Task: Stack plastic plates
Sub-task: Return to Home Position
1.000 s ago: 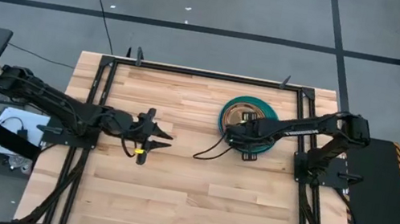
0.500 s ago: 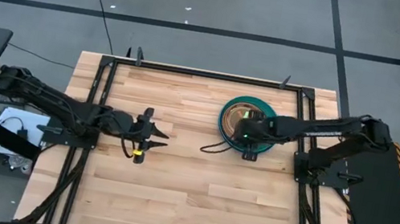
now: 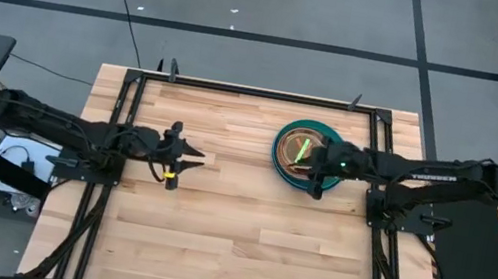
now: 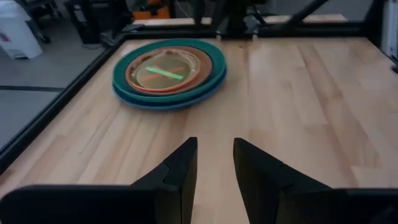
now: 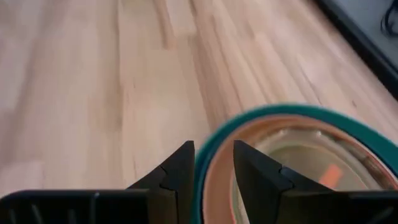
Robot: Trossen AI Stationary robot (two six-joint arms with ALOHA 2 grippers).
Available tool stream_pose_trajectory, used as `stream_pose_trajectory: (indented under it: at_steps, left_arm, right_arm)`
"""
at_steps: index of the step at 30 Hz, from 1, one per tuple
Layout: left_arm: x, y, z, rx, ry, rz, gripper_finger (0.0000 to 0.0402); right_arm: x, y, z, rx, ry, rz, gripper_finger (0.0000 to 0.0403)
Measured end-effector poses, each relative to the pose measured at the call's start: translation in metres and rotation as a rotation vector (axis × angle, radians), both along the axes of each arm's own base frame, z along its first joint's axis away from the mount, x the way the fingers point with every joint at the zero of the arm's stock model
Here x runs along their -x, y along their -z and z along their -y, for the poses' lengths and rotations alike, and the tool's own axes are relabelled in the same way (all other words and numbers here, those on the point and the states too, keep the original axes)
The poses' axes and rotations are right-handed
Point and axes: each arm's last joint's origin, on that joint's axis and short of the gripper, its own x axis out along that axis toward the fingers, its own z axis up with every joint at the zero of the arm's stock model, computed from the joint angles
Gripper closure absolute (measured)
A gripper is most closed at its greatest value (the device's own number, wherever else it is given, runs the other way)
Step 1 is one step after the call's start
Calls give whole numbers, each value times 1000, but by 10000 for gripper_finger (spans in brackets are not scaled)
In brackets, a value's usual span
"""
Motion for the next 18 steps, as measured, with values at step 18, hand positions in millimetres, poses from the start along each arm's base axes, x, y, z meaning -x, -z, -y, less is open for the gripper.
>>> stream_pose_trajectory:
  at_steps: [18]
  left_arm:
    - [62, 37, -10, 36, -97, 350, 290]
  right_arm:
    - [62, -1, 16, -83, 30, 516, 282]
